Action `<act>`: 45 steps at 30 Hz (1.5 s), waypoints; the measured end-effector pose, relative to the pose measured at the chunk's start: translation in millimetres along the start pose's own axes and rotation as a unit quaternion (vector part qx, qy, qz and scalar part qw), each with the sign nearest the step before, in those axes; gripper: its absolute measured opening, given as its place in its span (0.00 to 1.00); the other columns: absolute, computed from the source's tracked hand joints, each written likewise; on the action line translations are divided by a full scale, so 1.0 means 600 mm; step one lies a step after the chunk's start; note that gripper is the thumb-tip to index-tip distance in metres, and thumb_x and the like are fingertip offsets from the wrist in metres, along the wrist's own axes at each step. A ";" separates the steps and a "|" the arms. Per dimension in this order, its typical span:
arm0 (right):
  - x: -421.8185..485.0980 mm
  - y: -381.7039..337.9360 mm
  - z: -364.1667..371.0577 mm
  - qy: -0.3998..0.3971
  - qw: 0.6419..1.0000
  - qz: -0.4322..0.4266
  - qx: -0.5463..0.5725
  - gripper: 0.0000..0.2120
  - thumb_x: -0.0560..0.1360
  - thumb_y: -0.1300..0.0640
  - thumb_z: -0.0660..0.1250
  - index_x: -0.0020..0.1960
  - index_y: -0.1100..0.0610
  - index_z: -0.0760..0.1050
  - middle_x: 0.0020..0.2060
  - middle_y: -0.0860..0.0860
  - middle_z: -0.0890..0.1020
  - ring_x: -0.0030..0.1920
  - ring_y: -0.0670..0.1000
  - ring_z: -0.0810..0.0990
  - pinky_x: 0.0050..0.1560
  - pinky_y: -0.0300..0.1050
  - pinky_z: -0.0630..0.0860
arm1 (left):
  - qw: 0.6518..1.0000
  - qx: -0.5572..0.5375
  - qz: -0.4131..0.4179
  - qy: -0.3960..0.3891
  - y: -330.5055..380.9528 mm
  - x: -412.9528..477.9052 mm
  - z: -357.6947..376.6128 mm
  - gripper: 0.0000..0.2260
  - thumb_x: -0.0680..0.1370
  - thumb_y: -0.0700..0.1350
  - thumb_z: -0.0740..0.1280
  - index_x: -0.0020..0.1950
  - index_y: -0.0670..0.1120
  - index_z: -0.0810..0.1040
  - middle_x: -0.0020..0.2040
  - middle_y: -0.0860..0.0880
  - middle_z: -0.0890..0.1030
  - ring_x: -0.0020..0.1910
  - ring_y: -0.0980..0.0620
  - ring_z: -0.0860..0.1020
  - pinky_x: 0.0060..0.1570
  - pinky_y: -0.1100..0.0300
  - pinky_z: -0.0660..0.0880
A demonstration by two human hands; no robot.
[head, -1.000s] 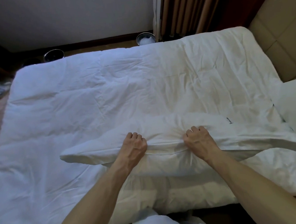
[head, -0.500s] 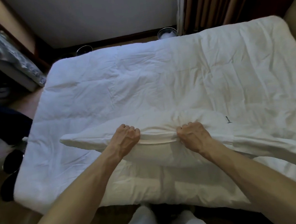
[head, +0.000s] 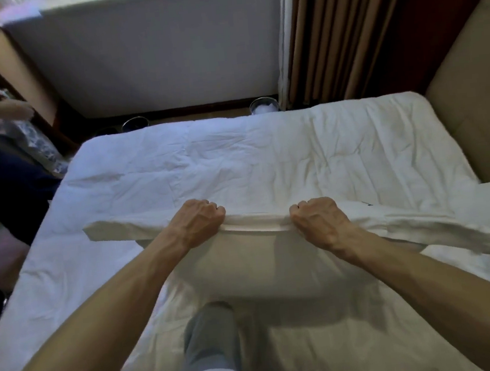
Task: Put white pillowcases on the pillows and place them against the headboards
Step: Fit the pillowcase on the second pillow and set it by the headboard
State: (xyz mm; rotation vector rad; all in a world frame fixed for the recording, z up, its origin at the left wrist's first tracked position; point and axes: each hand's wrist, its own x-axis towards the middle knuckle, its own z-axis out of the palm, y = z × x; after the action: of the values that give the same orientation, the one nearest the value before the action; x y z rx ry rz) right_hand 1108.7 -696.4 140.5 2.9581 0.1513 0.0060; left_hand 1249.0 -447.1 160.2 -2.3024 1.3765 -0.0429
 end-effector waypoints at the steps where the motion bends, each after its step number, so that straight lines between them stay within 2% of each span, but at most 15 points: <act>1: 0.009 0.014 -0.002 0.000 1.000 0.005 -0.004 0.25 0.49 0.69 0.76 0.28 0.55 0.60 0.19 0.51 0.70 0.16 0.54 0.67 0.24 0.36 0.46 | 1.000 -0.003 0.004 0.008 -0.011 0.016 -0.005 0.11 0.67 0.35 0.66 0.33 0.47 0.67 0.27 0.48 0.74 0.24 0.48 0.68 0.26 0.60 0.59; 4: 0.031 0.054 -0.038 -0.019 0.998 0.042 -0.044 0.25 0.51 0.65 0.77 0.30 0.55 0.60 0.21 0.51 0.73 0.18 0.54 0.66 0.24 0.40 0.53 | 0.999 -0.008 0.022 0.048 -0.048 0.082 -0.019 0.06 0.73 0.36 0.61 0.39 0.46 0.70 0.34 0.47 0.78 0.31 0.47 0.74 0.29 0.57 0.62; 8: 0.067 0.119 -0.060 -0.086 0.992 0.079 -0.036 0.03 0.73 0.59 0.64 0.44 0.57 0.70 0.42 0.55 0.81 0.39 0.59 0.80 0.36 0.45 0.63 | 0.995 -0.022 0.075 0.062 -0.089 0.209 -0.043 0.04 0.74 0.41 0.60 0.44 0.47 0.73 0.39 0.48 0.80 0.36 0.46 0.77 0.32 0.56 0.65; 12: 0.101 0.161 -0.024 -0.160 0.973 0.164 -0.003 0.04 0.75 0.56 0.63 0.45 0.54 0.68 0.48 0.55 0.81 0.46 0.59 0.81 0.39 0.46 0.65 | 0.987 -0.053 0.138 0.066 -0.092 0.347 -0.017 0.05 0.74 0.44 0.61 0.47 0.48 0.76 0.45 0.48 0.82 0.45 0.45 0.81 0.36 0.57 0.63; 15: 0.115 0.184 0.031 -0.211 0.949 0.230 0.044 0.06 0.73 0.59 0.63 0.50 0.56 0.72 0.49 0.56 0.81 0.48 0.60 0.81 0.39 0.46 0.65 | 0.972 -0.094 0.203 0.075 -0.084 0.428 0.028 0.06 0.74 0.43 0.62 0.48 0.48 0.76 0.45 0.48 0.82 0.46 0.45 0.80 0.35 0.56 0.64; 17: 0.124 0.192 0.073 -0.215 0.937 0.267 0.072 0.09 0.72 0.58 0.63 0.52 0.57 0.74 0.49 0.55 0.81 0.49 0.59 0.80 0.40 0.46 0.66 | 0.957 -0.110 0.250 0.099 -0.091 0.470 0.069 0.03 0.71 0.42 0.67 0.44 0.48 0.77 0.39 0.49 0.80 0.39 0.47 0.80 0.29 0.58 0.64; 19: 0.137 0.200 0.104 -0.223 0.925 0.295 0.094 0.07 0.73 0.57 0.63 0.51 0.54 0.73 0.49 0.52 0.80 0.50 0.57 0.80 0.39 0.46 0.66 | 0.944 -0.140 0.270 0.127 -0.104 0.507 0.119 0.05 0.68 0.41 0.70 0.41 0.48 0.76 0.34 0.50 0.77 0.34 0.48 0.78 0.25 0.58 0.66; 23: 0.163 0.211 0.139 -0.250 0.899 0.337 0.122 0.03 0.75 0.57 0.63 0.48 0.53 0.72 0.47 0.49 0.79 0.47 0.53 0.78 0.39 0.47 0.70 | 0.933 -0.215 0.260 0.125 -0.120 0.542 0.186 0.02 0.73 0.44 0.66 0.42 0.47 0.78 0.37 0.49 0.77 0.36 0.46 0.77 0.31 0.54 0.73; 26: 0.181 0.215 0.143 -0.260 0.897 0.342 0.099 0.03 0.74 0.59 0.64 0.47 0.54 0.71 0.45 0.50 0.79 0.46 0.54 0.78 0.37 0.46 0.67 | 0.935 -0.208 0.261 0.118 -0.127 0.552 0.191 0.05 0.73 0.46 0.66 0.38 0.47 0.76 0.34 0.49 0.76 0.33 0.47 0.75 0.30 0.56 0.67; 30: 0.197 0.214 0.133 -0.245 0.905 0.339 0.076 0.07 0.69 0.61 0.67 0.40 0.54 0.68 0.39 0.52 0.79 0.40 0.56 0.79 0.33 0.44 0.63 | 0.930 -0.193 0.299 0.094 -0.136 0.561 0.159 0.12 0.56 0.38 0.72 0.28 0.46 0.68 0.25 0.49 0.71 0.22 0.48 0.70 0.26 0.61 0.55; 32: 0.202 0.222 0.118 -0.229 0.911 0.337 0.064 0.12 0.65 0.61 0.70 0.37 0.53 0.66 0.35 0.52 0.79 0.35 0.56 0.79 0.30 0.43 0.63 | 0.929 -0.180 0.306 0.100 -0.146 0.568 0.140 0.13 0.54 0.39 0.73 0.28 0.47 0.68 0.24 0.50 0.71 0.21 0.48 0.70 0.25 0.63 0.53; 36: 0.209 0.241 0.065 -0.247 0.906 0.338 0.063 0.06 0.71 0.56 0.65 0.41 0.54 0.67 0.38 0.51 0.77 0.38 0.54 0.77 0.29 0.44 0.59 | 0.921 -0.144 0.335 0.135 -0.172 0.580 0.108 0.13 0.59 0.43 0.74 0.29 0.47 0.70 0.25 0.51 0.72 0.21 0.49 0.71 0.23 0.63 0.52; 39: 0.207 0.260 0.032 -0.222 0.909 0.346 0.073 0.07 0.72 0.54 0.64 0.41 0.54 0.66 0.38 0.51 0.75 0.37 0.52 0.71 0.34 0.44 0.63 | 0.914 -0.115 0.340 0.186 -0.186 0.592 0.073 0.11 0.63 0.44 0.74 0.31 0.47 0.71 0.26 0.51 0.72 0.23 0.49 0.72 0.22 0.62 0.56; 41: 0.204 0.282 0.002 -0.203 0.913 0.347 0.062 0.08 0.73 0.53 0.65 0.41 0.53 0.65 0.38 0.51 0.77 0.37 0.52 0.71 0.34 0.44 0.63 | 0.913 -0.112 0.327 0.218 -0.193 0.605 0.038 0.10 0.65 0.44 0.74 0.33 0.47 0.72 0.28 0.50 0.74 0.25 0.49 0.74 0.22 0.61 0.57; 45: 0.181 0.331 -0.051 -0.178 0.915 0.360 0.044 0.08 0.72 0.50 0.64 0.39 0.52 0.66 0.32 0.47 0.71 0.36 0.53 0.75 0.34 0.45 0.63 | 0.918 -0.081 0.299 0.246 -0.193 0.634 -0.044 0.07 0.71 0.44 0.71 0.37 0.47 0.74 0.32 0.49 0.76 0.30 0.47 0.77 0.24 0.59 0.58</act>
State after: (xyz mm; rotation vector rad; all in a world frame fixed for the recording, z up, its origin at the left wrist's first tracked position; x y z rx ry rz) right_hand 1236.4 -874.2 205.4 2.8468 -0.9984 -0.4429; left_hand 1528.3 -730.9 153.3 -1.9597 2.3725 -0.3458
